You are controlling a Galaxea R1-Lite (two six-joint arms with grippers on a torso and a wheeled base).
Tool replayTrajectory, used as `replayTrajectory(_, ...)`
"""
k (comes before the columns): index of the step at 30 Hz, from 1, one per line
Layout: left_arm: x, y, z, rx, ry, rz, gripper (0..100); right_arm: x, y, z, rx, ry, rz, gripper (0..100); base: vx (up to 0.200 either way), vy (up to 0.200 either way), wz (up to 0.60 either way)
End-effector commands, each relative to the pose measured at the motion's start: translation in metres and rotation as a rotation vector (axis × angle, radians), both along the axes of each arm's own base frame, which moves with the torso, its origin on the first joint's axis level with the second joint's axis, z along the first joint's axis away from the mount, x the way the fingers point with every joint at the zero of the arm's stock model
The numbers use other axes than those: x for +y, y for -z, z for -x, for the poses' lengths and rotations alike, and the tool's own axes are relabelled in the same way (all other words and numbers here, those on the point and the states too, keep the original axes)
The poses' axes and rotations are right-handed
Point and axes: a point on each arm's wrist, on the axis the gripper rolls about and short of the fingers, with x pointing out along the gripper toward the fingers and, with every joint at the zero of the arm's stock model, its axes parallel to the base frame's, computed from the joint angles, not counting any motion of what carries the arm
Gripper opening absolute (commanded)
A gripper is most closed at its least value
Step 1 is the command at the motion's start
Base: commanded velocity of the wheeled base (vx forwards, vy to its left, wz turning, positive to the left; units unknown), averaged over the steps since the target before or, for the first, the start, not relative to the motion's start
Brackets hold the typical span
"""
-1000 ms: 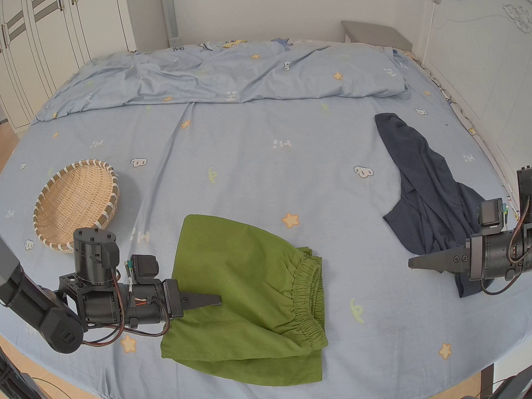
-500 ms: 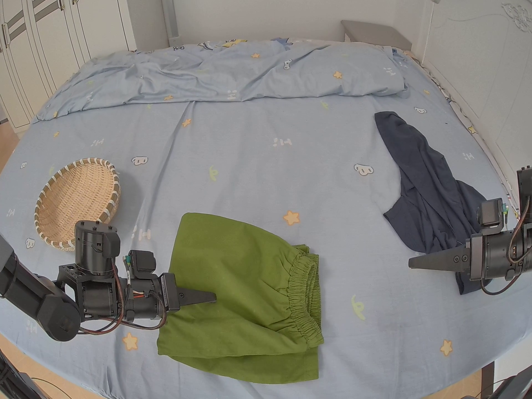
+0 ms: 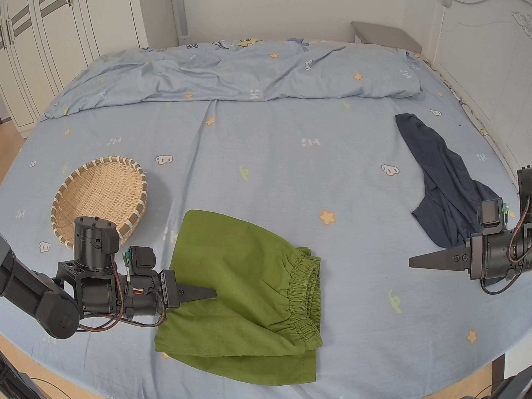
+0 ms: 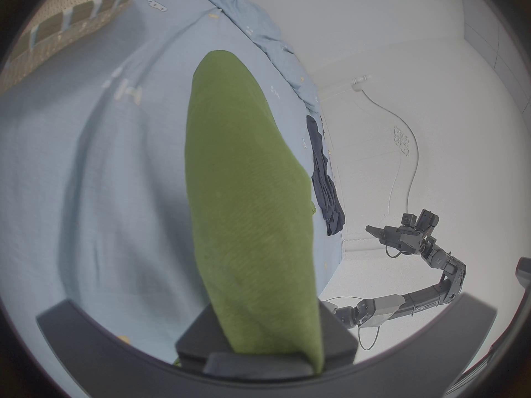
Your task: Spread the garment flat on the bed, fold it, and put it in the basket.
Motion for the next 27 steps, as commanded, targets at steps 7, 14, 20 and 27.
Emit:
replayTrajectory(7, 0.000, 0.003, 0.001, -0.002, 0.009, -0.011, 0, 0.000, -0.001, 0.000, -0.002, -0.001, -0.001, 100, 0.000, 0.200, 0.00)
replayTrajectory(14, -0.001, 0.004, 0.002, -0.003, 0.015, -0.017, 0, 0.000, -0.001, 0.001, -0.005, 0.000, -0.002, 100, 0.000, 0.086, 0.00)
replayTrajectory(20, -0.001, 0.001, 0.005, -0.046, 0.040, -0.036, 0, -0.002, -0.003, 0.001, -0.014, 0.009, -0.004, 100, 0.000, 0.000, 0.00)
replayTrajectory(27, -0.015, -0.037, 0.011, -0.182, 0.169, -0.100, 0, -0.003, -0.006, 0.004, -0.032, 0.011, -0.009, 100, 0.000, 0.000, 0.00)
